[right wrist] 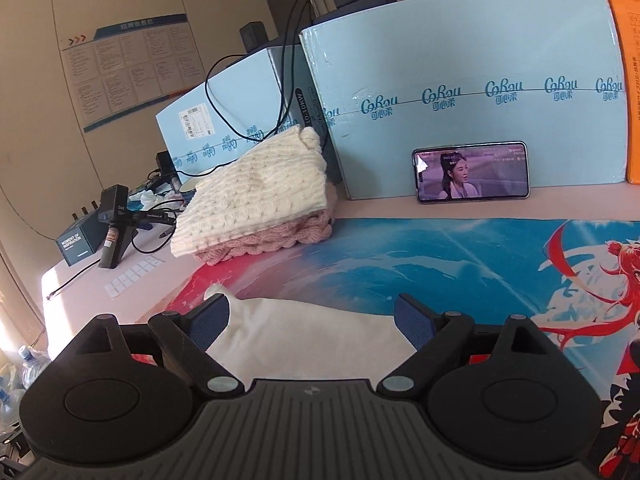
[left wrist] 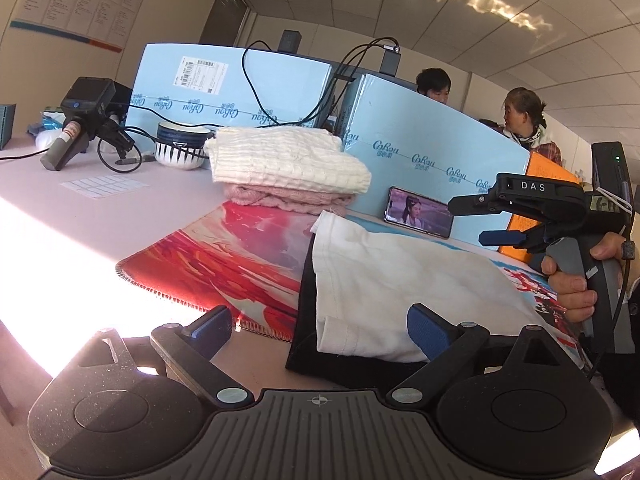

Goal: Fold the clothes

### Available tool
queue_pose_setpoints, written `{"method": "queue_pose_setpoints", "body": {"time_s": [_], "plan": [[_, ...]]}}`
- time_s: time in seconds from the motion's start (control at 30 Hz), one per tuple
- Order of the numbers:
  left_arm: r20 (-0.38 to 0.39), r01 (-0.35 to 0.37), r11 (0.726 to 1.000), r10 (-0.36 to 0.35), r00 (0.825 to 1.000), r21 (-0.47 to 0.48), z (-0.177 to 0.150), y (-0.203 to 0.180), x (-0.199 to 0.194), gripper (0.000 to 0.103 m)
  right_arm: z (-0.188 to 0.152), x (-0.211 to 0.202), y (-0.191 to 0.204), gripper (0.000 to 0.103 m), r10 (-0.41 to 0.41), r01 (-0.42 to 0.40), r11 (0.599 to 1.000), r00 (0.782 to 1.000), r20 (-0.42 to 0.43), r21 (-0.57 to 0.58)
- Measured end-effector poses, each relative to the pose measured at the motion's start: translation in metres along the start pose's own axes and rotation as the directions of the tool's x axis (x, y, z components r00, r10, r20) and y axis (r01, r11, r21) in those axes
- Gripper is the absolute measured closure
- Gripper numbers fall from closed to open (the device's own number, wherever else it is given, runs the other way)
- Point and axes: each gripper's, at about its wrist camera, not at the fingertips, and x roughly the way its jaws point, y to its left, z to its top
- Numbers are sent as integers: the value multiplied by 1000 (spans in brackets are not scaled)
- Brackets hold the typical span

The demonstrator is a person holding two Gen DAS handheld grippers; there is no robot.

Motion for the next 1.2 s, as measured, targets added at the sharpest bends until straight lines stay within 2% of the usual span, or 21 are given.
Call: {"method": "queue_pose_setpoints", "body": {"time_s": [0.23,0.43,0.57,0.77,1.0,1.13,1.2], "plan": [[-12,21,999,-21,1000,-35,-1,-3,-4,6,-9,-6,-20,13,-116,115,992,993,8,50],[-36,16,1000,-16,999,-6,-3,-12,-6,4,-18,-4,-37,11,-153,158,983,987,-53,97],[-45,20,1000,-20,999,-6,-6,-17,-7,2,-22,-2,-45,11,-131,143,979,988,-85,147],[-80,49,999,-48,996,3,-5,-29,-7,0,-26,1,-44,10,-100,118,981,988,-117,157],[-116,85,996,-85,990,-6,-3,-35,-12,0,-33,-3,-28,10,-74,86,994,986,-152,73],[-104,86,995,-81,991,45,0,-46,-18,0,-40,-7,-15,10,-79,84,996,983,-168,19],[-93,108,992,-102,990,60,3,-50,-19,0,-42,-10,-10,10,-78,80,997,981,-176,8]]}}
